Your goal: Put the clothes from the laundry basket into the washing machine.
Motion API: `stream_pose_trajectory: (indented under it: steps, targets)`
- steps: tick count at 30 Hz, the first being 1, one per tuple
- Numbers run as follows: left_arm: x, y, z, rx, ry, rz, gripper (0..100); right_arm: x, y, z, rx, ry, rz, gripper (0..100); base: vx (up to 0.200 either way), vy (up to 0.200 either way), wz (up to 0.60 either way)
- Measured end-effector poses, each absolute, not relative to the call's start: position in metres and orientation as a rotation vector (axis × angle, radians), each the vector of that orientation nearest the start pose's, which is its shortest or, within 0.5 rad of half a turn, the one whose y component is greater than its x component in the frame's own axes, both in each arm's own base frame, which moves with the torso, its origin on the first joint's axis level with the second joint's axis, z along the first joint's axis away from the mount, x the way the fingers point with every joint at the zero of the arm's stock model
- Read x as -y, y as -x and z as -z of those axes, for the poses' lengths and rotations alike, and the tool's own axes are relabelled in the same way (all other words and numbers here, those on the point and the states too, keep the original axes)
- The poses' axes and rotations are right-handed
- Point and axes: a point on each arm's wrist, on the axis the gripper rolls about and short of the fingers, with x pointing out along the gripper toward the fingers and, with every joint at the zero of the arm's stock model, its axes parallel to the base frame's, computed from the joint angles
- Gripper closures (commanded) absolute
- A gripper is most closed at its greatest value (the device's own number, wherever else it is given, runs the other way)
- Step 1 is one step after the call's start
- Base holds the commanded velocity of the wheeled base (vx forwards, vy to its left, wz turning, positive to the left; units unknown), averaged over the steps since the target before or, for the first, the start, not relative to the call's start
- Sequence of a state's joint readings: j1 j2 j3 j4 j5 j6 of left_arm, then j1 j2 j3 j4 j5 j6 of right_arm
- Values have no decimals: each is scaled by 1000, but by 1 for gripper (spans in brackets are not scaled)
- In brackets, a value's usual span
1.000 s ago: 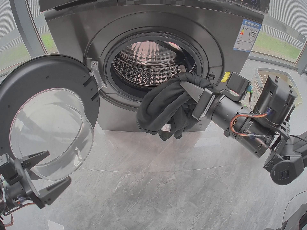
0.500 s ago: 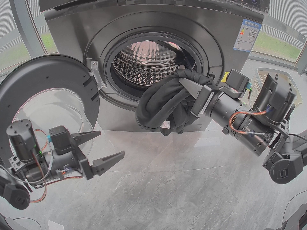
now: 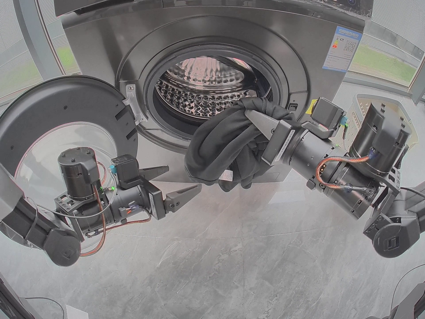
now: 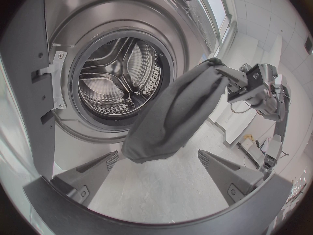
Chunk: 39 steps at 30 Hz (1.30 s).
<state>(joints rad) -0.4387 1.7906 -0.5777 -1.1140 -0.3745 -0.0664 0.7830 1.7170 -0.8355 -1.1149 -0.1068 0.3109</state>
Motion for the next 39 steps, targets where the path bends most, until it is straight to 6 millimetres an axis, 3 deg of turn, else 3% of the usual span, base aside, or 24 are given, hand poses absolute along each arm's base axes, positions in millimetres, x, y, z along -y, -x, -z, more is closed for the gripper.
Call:
stream_pose_trajectory:
  steps: [15, 32, 33, 39]
  targets:
    - [149, -306, -132, -118, 103, 775, 0, -224, -214, -235, 106, -405, -733, 100, 0, 0, 0]
    - [173, -318, -124, -60, 121, 825, 0, -226, -209, -234, 111, -409, -749, 100, 0, 0, 0]
    - [174, -318, -124, -60, 123, 826, 100, -226, -209, -233, 110, -408, -749, 100, 0, 0, 0]
    - [178, -321, -123, -54, 132, 834, 100, -225, -209, -233, 110, -408, -750, 100, 0, 0, 0]
